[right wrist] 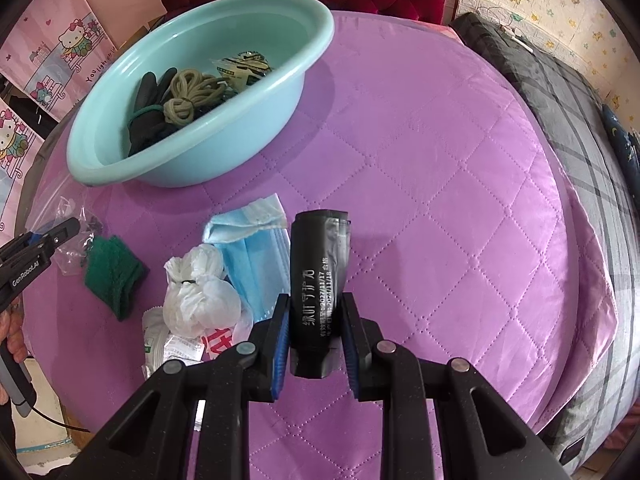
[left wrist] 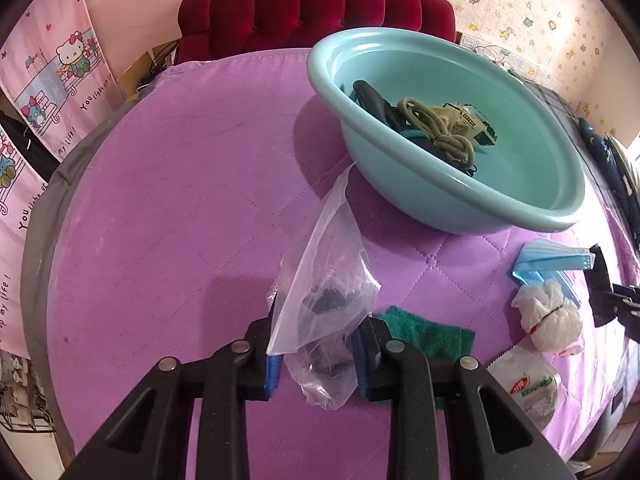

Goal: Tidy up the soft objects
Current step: 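Close the left tool on the clear zip bag while the right tool holds the pouch, then carry the zip bag in the left tool over the basin while the right tool carries the pouch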

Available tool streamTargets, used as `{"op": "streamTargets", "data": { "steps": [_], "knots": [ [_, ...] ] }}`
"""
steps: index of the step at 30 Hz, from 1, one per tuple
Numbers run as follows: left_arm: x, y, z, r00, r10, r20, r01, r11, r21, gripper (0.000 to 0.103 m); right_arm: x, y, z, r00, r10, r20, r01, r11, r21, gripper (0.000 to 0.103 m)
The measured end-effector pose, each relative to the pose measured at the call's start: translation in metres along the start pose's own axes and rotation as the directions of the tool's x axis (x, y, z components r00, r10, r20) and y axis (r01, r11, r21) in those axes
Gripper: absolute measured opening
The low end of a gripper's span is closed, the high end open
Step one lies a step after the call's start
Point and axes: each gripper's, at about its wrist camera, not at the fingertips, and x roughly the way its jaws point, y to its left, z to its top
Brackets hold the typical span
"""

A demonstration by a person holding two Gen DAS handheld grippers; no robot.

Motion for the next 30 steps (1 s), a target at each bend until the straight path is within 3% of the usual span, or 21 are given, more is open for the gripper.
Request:
{"op": "streamTargets", "data": {
  "steps": [17, 30],
  "knots": [
    [-0.048, 0.014, -0.011, 1.000, -0.018, -0.007, 0.018, 1.000, -0.008, 0.031, -0.029, 0.010, 0.003, 1.000, -0.007, 0.022, 0.007, 1.000, -0.022, 0.024],
    [-0.091, 0.009, -0.005, 0.999, -0.039, 0.020, 0.038, 0.998, 0.057, 0.031, -0.060, 0.023, 0.012, 0.999, -0.007, 0.038, 0.009, 0.998, -0.057, 0.025]
  ]
}}
